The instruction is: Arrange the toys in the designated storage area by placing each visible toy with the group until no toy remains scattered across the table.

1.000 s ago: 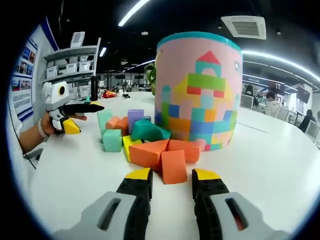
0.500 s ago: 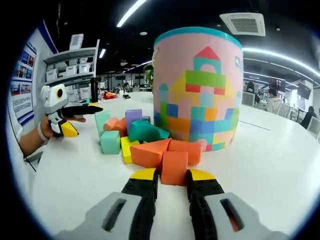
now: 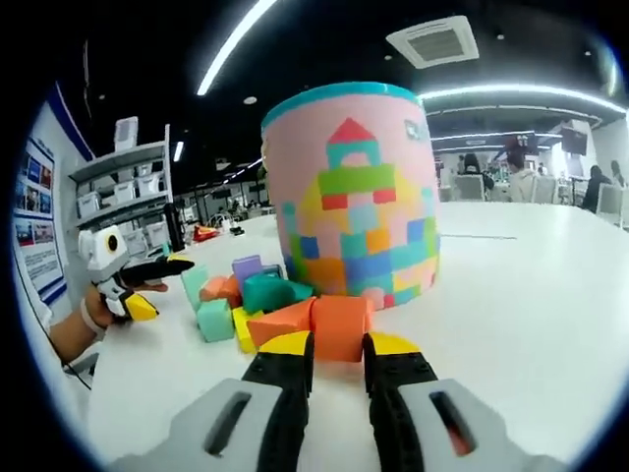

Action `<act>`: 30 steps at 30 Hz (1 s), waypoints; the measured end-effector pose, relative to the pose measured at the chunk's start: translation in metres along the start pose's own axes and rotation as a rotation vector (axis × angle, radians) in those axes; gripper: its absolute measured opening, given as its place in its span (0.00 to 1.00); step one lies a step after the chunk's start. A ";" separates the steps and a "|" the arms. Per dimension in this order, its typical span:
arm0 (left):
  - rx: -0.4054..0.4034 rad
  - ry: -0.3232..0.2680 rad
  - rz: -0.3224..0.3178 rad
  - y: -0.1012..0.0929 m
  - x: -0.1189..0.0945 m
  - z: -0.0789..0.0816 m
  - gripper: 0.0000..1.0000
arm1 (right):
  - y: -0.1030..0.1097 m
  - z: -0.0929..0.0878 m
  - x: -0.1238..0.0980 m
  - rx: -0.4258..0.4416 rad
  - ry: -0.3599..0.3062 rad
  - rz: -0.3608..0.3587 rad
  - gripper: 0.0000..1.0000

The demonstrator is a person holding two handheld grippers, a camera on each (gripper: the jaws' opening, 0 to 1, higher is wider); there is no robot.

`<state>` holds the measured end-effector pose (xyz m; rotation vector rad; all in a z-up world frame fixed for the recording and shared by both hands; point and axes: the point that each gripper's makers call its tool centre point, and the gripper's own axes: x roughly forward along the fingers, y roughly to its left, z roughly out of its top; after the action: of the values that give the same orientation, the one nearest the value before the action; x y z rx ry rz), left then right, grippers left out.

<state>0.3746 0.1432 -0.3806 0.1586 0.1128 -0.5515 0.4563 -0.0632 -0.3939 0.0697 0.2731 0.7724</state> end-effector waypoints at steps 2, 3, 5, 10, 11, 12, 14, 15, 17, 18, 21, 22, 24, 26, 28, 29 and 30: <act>0.000 0.000 0.000 0.001 0.000 0.000 0.78 | -0.004 0.001 0.001 0.014 -0.004 0.000 0.20; -0.001 -0.001 0.001 0.002 0.000 0.000 0.78 | -0.005 0.001 0.001 0.016 -0.006 0.000 0.20; -0.002 -0.002 0.002 0.002 0.000 0.000 0.78 | -0.006 0.002 0.002 0.014 -0.006 0.000 0.20; -0.001 -0.001 0.003 0.004 0.000 0.000 0.78 | -0.014 0.003 0.003 0.014 -0.009 0.000 0.20; -0.001 -0.001 0.004 0.004 0.000 0.000 0.78 | -0.014 0.004 0.003 0.020 -0.012 0.001 0.20; 0.000 0.000 0.004 0.004 0.000 0.000 0.78 | -0.015 0.005 0.003 0.024 -0.017 0.000 0.20; 0.002 0.003 0.005 0.004 0.000 0.000 0.78 | -0.014 0.006 0.002 0.027 -0.024 0.003 0.20; 0.003 0.004 0.006 0.004 0.000 0.000 0.78 | -0.015 0.007 0.002 0.029 -0.029 0.006 0.20; 0.003 0.003 0.007 0.004 -0.001 0.000 0.78 | -0.013 0.010 0.001 0.042 -0.041 0.006 0.20; 0.001 0.002 0.009 0.003 -0.001 0.000 0.78 | -0.014 0.011 0.000 0.046 -0.045 0.007 0.20; -0.004 -0.001 0.009 0.003 -0.002 0.001 0.78 | -0.008 0.016 -0.005 0.016 -0.048 0.001 0.20; -0.004 -0.002 0.009 0.002 -0.002 0.001 0.78 | -0.008 0.017 -0.005 0.010 -0.049 0.000 0.20; -0.005 -0.002 0.009 0.000 -0.003 0.002 0.79 | -0.011 0.031 -0.011 -0.011 -0.060 -0.009 0.20; -0.007 -0.004 0.006 -0.001 -0.003 0.002 0.79 | -0.008 0.047 -0.017 -0.018 -0.075 -0.012 0.20; -0.009 -0.006 0.006 0.000 -0.003 0.002 0.79 | -0.007 0.060 -0.018 -0.036 -0.089 -0.013 0.20; -0.010 -0.007 0.006 0.000 -0.003 0.002 0.79 | -0.007 0.072 -0.020 -0.055 -0.098 -0.014 0.20; -0.012 -0.008 0.008 0.001 -0.003 0.002 0.79 | -0.005 0.081 -0.022 -0.067 -0.104 -0.013 0.20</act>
<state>0.3724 0.1448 -0.3778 0.1450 0.1078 -0.5433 0.4669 -0.0791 -0.3124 0.0449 0.1492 0.7613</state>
